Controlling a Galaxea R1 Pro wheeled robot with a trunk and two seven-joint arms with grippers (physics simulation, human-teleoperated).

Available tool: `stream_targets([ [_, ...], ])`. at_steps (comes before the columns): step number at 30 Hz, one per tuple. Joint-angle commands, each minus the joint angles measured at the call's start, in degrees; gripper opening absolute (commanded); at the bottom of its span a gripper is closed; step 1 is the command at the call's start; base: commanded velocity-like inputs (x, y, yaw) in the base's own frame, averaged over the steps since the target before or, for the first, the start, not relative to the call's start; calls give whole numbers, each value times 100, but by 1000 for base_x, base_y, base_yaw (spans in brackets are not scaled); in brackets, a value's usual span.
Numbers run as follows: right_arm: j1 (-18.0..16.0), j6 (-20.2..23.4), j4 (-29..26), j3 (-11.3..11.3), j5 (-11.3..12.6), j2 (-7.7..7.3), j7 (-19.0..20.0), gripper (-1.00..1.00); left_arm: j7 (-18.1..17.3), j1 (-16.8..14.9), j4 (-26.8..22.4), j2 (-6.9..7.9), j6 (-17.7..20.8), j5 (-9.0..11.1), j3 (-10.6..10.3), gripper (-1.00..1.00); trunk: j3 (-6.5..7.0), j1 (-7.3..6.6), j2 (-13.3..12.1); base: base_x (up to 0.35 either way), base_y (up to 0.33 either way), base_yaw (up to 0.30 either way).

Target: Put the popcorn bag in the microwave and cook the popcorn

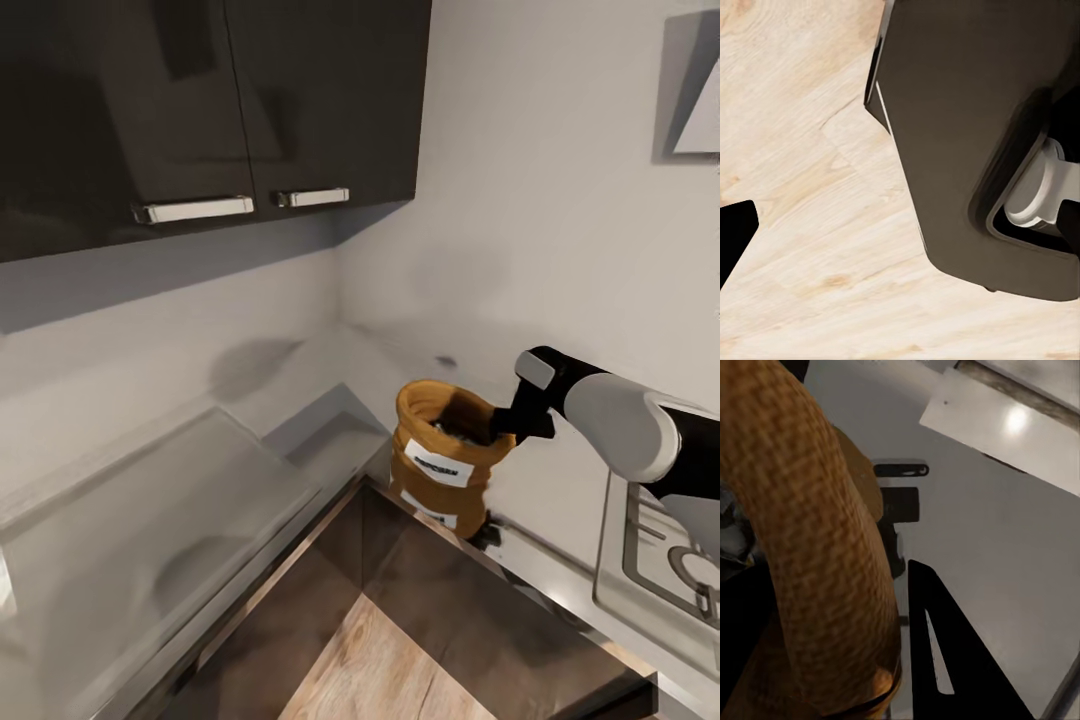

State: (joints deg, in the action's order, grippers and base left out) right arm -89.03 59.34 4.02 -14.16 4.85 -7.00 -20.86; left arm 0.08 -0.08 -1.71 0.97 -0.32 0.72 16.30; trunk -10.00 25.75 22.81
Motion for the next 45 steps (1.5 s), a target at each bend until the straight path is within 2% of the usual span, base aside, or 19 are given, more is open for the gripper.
stream_targets([
  [1,-9,-5,12,-48,51,-7,-63,-100,1,-1,-4,-1,-3,7,14,100,-1,4,11,0,0,0],
  [6,-9,-1,-23,-90,51,-27,-68,-100,1,-1,-4,-1,-3,7,14,100,46,4,11,0,0,0],
  [10,-9,-4,-32,-81,50,-105,-102,-100,1,-1,-4,-1,-3,7,14,100,84,4,11,0,0,0],
  [15,-9,-16,-112,-120,51,-148,-715,-100,1,-1,-4,-7,6,7,14,100,131,4,11,-6,0,0],
  [18,-9,-12,-171,-382,51,-157,-845,-100,1,-1,-4,-5,6,7,14,100,159,4,11,-175,0,0],
  [20,-9,-10,-198,-473,51,-156,-870,-100,1,-1,-4,-8,6,7,14,100,178,4,11,-317,0,0],
  [27,-9,-10,-209,-491,51,-159,-876,-100,1,-1,-4,-1,3,7,16,100,234,4,11,-334,0,0],
  [35,-9,-10,-209,-500,51,-161,-876,-100,1,-1,-4,-1,2,7,17,100,240,4,11,-54,0,-12],
  [45,-9,-10,-209,-499,51,-161,-877,-100,1,0,-4,-1,4,7,17,100,240,4,11,-98,78,-252],
])
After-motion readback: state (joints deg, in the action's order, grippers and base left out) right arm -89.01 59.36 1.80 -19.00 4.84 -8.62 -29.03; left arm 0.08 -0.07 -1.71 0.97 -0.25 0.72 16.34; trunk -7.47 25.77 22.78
